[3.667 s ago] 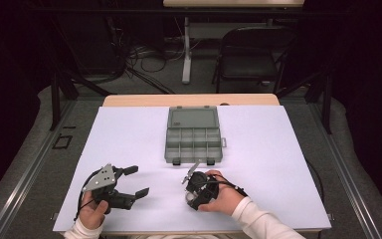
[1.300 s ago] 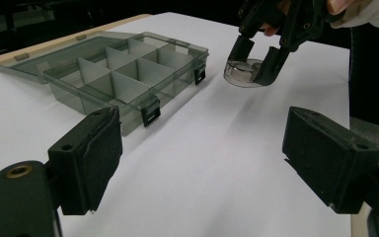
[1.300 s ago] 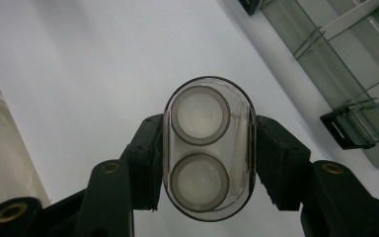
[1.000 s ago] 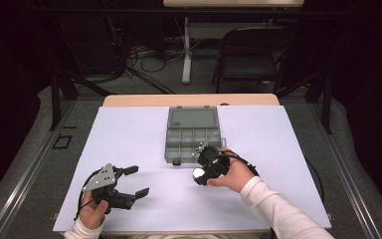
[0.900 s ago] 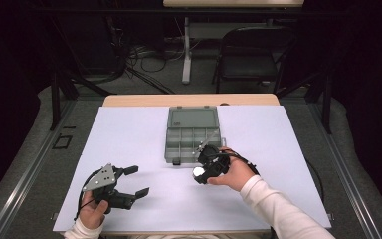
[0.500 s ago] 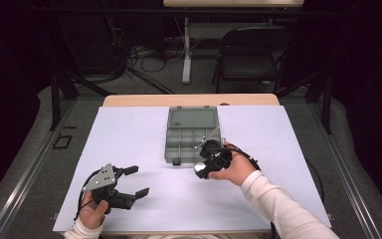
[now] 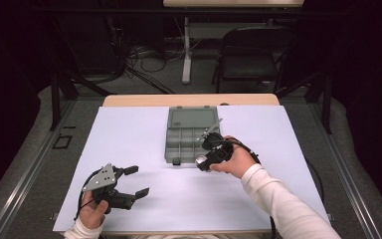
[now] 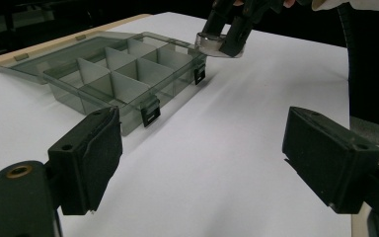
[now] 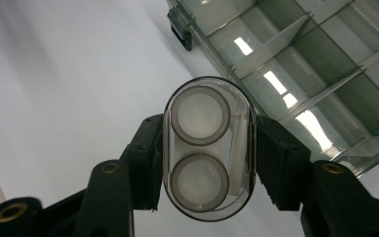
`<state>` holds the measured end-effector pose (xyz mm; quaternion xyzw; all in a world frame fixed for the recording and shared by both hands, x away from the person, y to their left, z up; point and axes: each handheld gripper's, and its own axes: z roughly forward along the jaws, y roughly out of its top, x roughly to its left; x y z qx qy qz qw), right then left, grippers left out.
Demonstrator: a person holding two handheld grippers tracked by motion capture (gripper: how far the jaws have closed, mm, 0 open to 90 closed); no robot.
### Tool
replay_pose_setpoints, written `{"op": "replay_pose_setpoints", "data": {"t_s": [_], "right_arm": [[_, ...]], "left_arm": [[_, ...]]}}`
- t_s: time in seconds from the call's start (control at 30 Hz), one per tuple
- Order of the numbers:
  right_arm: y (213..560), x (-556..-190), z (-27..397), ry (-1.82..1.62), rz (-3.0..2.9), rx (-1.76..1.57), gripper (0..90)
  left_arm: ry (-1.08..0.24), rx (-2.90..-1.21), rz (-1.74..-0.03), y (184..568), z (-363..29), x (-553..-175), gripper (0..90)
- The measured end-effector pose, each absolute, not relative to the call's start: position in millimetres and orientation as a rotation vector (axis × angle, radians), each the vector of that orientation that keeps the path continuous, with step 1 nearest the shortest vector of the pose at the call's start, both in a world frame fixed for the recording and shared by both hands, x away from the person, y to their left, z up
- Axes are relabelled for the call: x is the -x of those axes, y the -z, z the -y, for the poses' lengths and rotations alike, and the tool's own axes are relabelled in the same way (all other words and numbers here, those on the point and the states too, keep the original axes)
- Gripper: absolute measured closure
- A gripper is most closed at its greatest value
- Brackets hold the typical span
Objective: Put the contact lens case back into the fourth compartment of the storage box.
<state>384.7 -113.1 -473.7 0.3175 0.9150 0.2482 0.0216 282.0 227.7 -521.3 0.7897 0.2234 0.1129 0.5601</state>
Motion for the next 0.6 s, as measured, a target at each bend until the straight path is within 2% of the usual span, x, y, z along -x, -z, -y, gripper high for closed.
{"op": "replay_pose_setpoints", "data": {"t_s": [0.6], "right_arm": [[466.9, -407.8, 116.4, -0.771, -2.78, -1.016, 49.0]], "left_arm": [[-0.265, -1.863, -0.525, 521.3, -227.6, -282.2, 16.0]]}}
